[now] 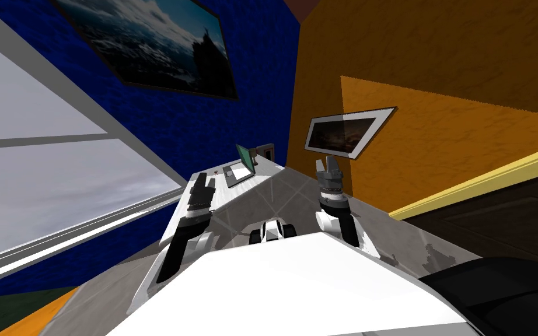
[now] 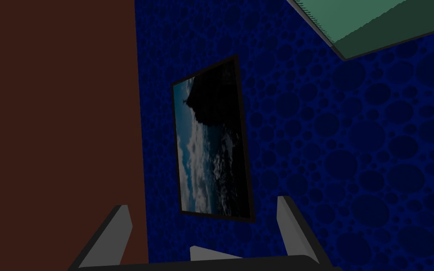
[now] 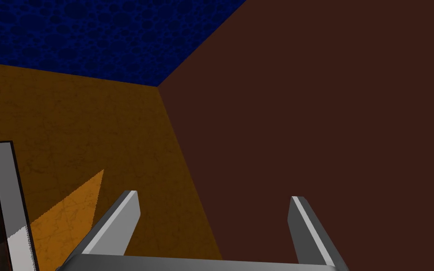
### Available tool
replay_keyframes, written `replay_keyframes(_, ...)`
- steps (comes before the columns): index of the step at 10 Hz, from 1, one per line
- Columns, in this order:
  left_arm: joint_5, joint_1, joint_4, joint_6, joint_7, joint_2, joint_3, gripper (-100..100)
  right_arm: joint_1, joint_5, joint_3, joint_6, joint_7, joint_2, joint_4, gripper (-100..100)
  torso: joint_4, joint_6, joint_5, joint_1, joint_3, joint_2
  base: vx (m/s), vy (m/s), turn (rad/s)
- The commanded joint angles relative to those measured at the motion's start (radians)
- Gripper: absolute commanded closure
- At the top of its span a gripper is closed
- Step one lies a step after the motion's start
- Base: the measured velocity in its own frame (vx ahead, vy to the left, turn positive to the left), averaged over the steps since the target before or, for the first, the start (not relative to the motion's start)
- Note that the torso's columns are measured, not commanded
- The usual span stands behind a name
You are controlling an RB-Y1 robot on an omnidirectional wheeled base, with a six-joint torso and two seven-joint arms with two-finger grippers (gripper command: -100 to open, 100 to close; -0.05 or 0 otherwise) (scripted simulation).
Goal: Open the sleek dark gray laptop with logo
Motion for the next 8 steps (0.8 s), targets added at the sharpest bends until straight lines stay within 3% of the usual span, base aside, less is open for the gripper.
replay_keyframes(1,0.018,-0.014,-0.005,0.061,0.002,0.022,0.025,-100,0.000,0.000,0.000,0.000,0.000,0.000,0.000,0,-0.001,0.000,-0.001,-0.001,-0.001,-0.002,0.087,-0.101,0.029)
replay_keyframes(8,0.081,-0.051,-0.024,0.249,0.009,0.084,0.111,-100,0.000,0.000,0.000,0.000,0.000,0.000,0.000,0,0.000,0.000,0.000,0.001,0.000,0.000,0.083,-0.107,0.050)
